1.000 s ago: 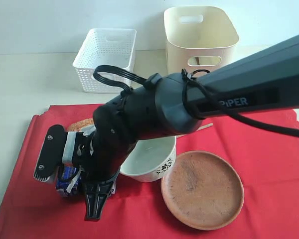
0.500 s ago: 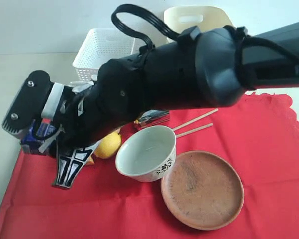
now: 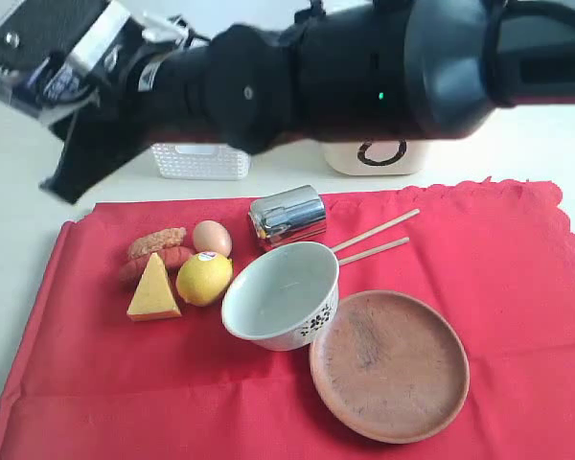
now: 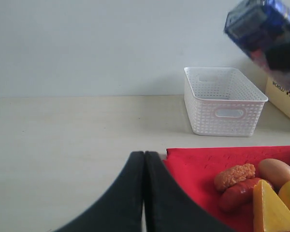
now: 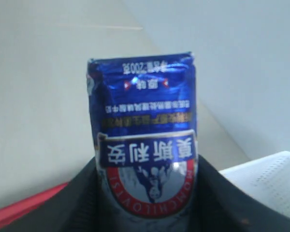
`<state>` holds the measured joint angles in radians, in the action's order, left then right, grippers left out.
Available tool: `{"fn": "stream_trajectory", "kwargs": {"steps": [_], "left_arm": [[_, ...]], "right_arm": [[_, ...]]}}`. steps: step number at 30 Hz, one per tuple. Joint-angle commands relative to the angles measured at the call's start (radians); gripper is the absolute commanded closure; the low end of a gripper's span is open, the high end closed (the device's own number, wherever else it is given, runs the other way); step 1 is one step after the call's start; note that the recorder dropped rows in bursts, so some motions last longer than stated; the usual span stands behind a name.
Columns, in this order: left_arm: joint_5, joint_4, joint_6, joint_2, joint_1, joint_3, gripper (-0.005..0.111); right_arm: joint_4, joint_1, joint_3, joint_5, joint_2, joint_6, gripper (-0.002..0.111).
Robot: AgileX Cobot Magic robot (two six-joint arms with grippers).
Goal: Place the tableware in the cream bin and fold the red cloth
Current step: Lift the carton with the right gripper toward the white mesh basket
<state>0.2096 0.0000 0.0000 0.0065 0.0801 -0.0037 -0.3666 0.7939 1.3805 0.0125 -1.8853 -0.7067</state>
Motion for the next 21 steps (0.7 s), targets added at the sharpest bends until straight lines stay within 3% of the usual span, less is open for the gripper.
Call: {"fn": "stream_trajectory", "kwargs": {"steps": [1, 15, 21], "left_arm": [[-0.002, 0.0, 0.0, -0.007, 0.0, 0.004, 0.107], [-0.002, 0.0, 0.0, -0.007, 0.0, 0.004, 0.107], [-0.002, 0.0, 0.0, -0.007, 0.0, 0.004, 0.107]], "right_arm": [[-0.062, -0.072, 0.099, 0.014, -0.035, 0.0, 0.108], [-0.128, -0.234, 0.415, -0.248, -0.253, 0.143, 0.108], [-0.128, -0.271, 0.475, -0.231, -0.335, 0.196, 0.108]]}}
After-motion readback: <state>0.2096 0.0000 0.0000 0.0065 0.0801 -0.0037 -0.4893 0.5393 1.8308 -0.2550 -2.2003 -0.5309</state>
